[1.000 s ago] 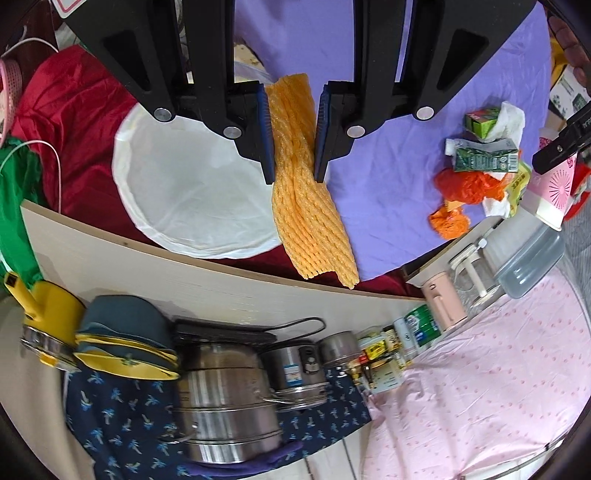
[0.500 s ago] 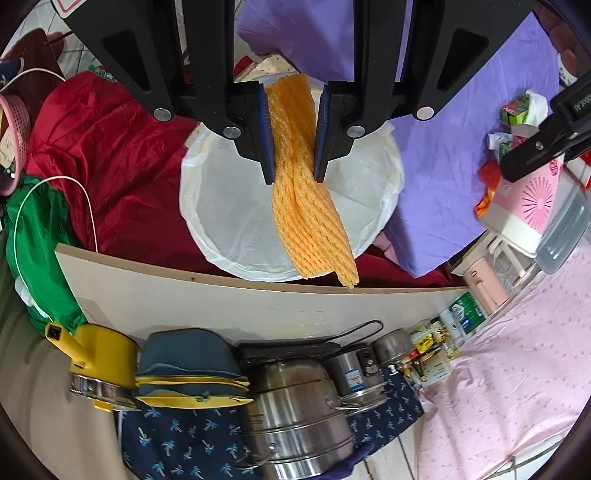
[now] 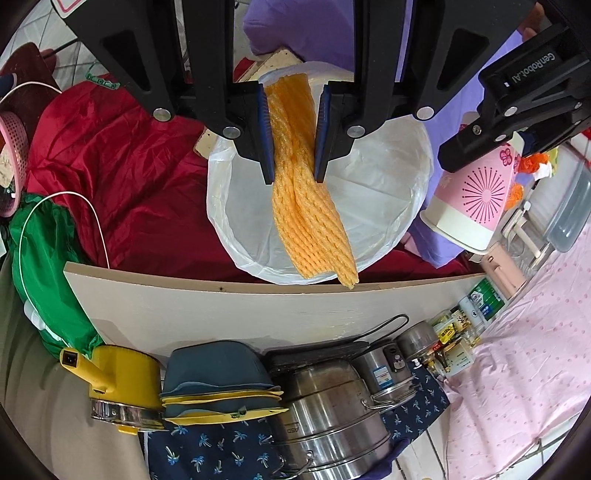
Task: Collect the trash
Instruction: 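Open the left tool over the bin while the right tool releases the mesh sleeve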
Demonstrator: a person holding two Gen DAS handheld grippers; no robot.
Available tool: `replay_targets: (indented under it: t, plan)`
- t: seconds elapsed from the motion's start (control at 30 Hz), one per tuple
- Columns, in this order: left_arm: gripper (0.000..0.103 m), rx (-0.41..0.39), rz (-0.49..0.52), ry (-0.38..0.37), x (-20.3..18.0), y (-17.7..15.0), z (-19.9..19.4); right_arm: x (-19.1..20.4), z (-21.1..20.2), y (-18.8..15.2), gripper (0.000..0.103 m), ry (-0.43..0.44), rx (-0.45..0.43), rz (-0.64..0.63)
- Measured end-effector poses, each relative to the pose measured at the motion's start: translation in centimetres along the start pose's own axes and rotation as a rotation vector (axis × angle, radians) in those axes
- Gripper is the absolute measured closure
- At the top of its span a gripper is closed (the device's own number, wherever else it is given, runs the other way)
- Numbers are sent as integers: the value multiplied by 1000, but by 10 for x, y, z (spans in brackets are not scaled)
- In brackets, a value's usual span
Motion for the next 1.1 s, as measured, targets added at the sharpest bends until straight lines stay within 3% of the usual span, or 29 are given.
replay_targets:
  t: [0.27,0.4,0.67,1.1]
  plan:
    - [40,21,-4,4,3,4,18,3,11,3,78,-6,10,0]
    - [30,14,-7,13,5,5,19,7,14,5,68,-9,1,-12]
    - [21,-7,-32,33,16,9,13,10,10,12,54,-11,-23,-1]
    - [20,-36,-67,54,32,9,-7,28,-8,20,46,7,-69,-25]
Point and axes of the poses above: each gripper's, at about its wrist camera, not at the fingertips, and z roughly the way its jaws point, x to its left, y to its top, the point moved 1 cm from there along z, roughly the way its jaws point, and after that the axes turned 4 degrees about -x, right-handed, at the moved point
